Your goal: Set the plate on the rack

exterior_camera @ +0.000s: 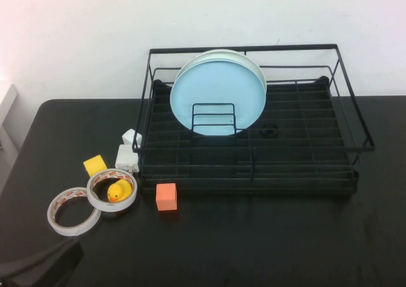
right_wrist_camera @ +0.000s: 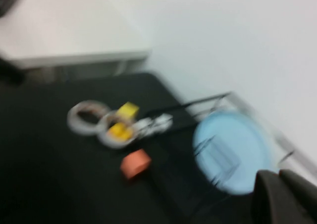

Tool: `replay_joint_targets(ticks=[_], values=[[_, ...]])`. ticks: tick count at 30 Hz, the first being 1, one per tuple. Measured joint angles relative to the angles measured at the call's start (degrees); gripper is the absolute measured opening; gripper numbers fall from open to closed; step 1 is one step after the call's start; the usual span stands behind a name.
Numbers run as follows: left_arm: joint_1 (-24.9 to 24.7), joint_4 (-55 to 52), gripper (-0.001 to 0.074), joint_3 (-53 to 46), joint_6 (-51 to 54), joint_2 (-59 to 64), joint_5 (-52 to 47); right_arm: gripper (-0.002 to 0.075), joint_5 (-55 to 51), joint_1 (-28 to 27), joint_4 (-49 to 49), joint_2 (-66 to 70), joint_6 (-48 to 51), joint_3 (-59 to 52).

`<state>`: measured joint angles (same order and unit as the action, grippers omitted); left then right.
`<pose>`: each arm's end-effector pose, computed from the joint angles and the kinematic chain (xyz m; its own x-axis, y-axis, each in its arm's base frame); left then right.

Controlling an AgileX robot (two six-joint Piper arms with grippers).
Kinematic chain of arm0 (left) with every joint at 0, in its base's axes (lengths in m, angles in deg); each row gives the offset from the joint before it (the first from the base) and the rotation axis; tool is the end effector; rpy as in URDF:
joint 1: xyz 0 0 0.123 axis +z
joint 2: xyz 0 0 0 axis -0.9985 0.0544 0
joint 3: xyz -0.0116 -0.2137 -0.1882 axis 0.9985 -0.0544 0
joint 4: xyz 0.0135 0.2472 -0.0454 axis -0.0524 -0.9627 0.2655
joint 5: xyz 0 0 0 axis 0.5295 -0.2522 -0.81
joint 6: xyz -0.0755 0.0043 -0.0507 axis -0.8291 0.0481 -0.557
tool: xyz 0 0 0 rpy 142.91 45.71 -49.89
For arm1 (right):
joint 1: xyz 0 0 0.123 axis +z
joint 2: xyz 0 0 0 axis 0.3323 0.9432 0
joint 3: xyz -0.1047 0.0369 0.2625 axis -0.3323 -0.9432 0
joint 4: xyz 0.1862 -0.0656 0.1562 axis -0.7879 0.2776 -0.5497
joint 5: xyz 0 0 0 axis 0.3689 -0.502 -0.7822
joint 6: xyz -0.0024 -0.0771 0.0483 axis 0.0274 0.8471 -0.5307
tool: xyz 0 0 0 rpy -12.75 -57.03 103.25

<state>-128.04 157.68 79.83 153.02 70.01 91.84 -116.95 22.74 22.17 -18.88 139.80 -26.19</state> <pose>0.0788 -0.0474 0.2456 -0.2681 -0.2123 -0.9397 0.4490 0.8355 -0.3168 0.0892 0.0616 0.4401 0.0578 -0.4364 -0.8979 -0.7129 0.6116 -0.3431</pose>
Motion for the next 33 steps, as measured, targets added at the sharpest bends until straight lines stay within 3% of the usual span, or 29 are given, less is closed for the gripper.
replay_joint_targets(ticks=[10, 14, 21, 33], values=[[0.0, 0.0, -0.0002, 0.0, 0.0, 0.0, 0.0, 0.0001, -13.1, 0.0, 0.7, 0.0, -0.4, -4.1], [0.0, 0.0, -0.0002, 0.0, 0.2, 0.0, 0.0, 0.0000, -12.6, 0.0, 8.3, -0.1, -0.8, -4.4], [0.0, -0.1, -0.0002, 0.0, 0.2, 0.0, 0.0, 0.0000, 5.7, 0.1, 12.6, -5.7, -4.9, -12.2], [0.0, -0.1, -0.0002, 0.0, 0.2, 0.0, 0.0, 0.0000, 38.3, 0.1, 14.3, -20.1, -11.7, -41.0]])
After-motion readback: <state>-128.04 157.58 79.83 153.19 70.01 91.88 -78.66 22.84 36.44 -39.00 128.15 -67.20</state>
